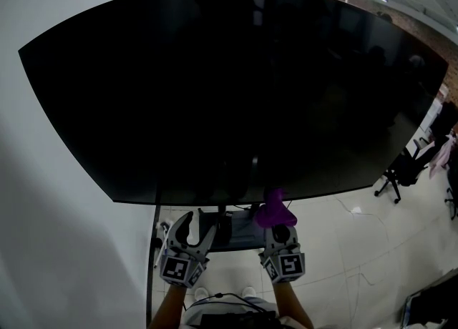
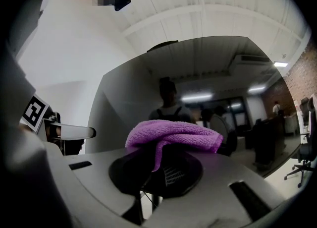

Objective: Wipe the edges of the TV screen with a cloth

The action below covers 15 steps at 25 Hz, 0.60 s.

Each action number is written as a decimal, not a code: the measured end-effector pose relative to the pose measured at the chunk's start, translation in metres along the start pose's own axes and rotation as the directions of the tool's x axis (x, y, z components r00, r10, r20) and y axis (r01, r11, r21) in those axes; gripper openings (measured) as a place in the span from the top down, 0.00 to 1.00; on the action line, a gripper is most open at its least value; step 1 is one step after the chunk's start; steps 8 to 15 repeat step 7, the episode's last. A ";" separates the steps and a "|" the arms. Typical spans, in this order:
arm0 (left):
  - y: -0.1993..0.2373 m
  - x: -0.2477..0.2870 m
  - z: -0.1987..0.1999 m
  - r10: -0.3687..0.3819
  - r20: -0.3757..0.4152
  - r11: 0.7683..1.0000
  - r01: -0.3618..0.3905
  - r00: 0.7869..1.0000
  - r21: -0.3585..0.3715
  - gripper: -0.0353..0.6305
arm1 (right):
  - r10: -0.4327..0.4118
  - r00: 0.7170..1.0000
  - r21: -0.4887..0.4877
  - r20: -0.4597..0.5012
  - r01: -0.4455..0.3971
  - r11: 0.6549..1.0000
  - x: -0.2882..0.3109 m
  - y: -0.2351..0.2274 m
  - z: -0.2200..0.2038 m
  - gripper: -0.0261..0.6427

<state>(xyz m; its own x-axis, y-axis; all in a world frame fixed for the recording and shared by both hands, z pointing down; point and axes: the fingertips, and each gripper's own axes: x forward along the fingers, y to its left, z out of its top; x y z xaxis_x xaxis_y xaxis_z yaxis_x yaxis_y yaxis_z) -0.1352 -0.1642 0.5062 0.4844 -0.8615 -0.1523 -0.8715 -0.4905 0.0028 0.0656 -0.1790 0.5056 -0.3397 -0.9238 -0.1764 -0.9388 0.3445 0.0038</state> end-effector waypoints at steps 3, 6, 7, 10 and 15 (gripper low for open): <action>0.001 0.001 0.000 -0.003 -0.005 1.000 0.003 1.000 -0.001 0.54 | 0.013 1.000 0.022 -0.017 -0.013 1.000 0.002 0.009 0.004 0.91; 0.002 0.001 -0.001 -0.004 0.001 1.000 0.004 1.000 0.001 0.54 | 0.007 1.000 0.023 -0.023 -0.006 1.000 0.000 0.009 0.000 0.91; 0.003 0.000 -0.002 -0.004 0.002 1.000 0.004 1.000 0.001 0.54 | 0.000 1.000 0.019 -0.022 0.001 1.000 -0.001 0.007 -0.002 0.91; 0.003 0.000 -0.002 -0.004 0.002 1.000 0.004 1.000 0.001 0.54 | 0.000 1.000 0.019 -0.022 0.001 1.000 -0.001 0.007 -0.002 0.91; 0.003 0.000 -0.002 -0.004 0.002 1.000 0.004 1.000 0.001 0.54 | 0.000 1.000 0.019 -0.022 0.001 1.000 -0.001 0.007 -0.002 0.91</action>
